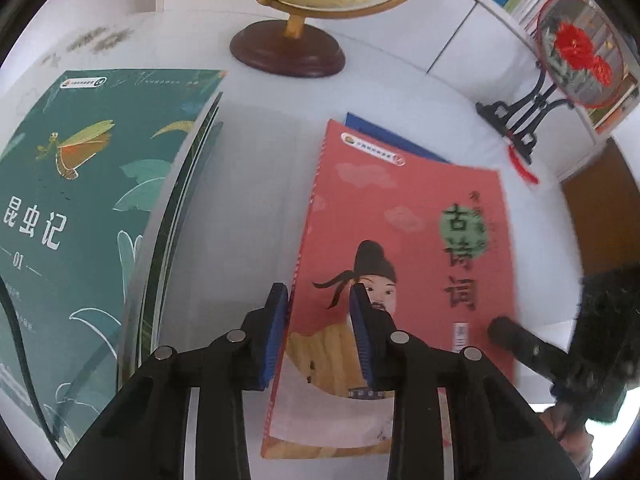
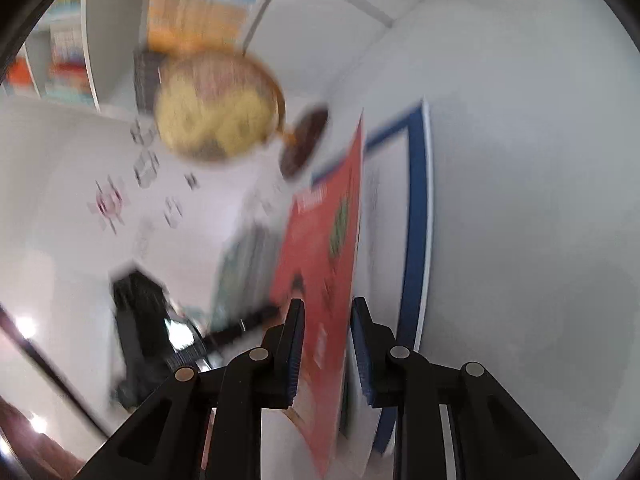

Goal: Organize books

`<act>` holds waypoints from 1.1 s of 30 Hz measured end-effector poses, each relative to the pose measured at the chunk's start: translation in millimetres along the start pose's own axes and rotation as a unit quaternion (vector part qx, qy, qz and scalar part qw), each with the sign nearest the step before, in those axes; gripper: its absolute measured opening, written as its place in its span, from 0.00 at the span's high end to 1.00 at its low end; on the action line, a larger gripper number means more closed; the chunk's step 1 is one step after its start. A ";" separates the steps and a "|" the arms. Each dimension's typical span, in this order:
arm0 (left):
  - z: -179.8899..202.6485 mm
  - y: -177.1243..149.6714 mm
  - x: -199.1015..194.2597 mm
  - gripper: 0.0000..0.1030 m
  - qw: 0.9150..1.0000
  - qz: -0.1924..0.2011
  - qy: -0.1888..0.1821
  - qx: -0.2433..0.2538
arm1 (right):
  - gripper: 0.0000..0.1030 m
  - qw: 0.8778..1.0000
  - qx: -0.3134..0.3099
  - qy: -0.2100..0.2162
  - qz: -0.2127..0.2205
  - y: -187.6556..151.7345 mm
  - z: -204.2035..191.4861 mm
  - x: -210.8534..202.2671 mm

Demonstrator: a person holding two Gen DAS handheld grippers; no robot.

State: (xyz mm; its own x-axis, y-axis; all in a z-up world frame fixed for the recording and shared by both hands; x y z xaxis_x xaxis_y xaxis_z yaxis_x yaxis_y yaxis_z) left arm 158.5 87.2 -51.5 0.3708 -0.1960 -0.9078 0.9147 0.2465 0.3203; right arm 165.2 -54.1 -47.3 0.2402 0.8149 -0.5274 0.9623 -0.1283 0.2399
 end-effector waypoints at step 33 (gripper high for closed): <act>16.7 33.9 -109.6 0.92 0.991 0.077 -0.090 0.061 | 0.91 0.977 -0.137 -0.112 0.114 8.6 -102.7 -23.8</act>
State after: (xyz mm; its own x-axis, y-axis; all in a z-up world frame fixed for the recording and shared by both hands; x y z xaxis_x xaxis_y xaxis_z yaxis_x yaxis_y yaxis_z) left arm 151.5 101.1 63.3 0.5193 -0.3339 -0.7867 0.8541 0.1713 0.4911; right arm 154.7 -16.6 51.1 0.4960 0.6341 -0.5932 0.8172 -0.1100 0.5657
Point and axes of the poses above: each gripper's, at about its wrist camera, not at the fingertips, and x roughly the way its jaws point, z to its right, y to its top, the point moved 8 cm from there along x, roughly the way its jaws point, and after that the axes turned 4 degrees about -z, right-handed, at the moved point
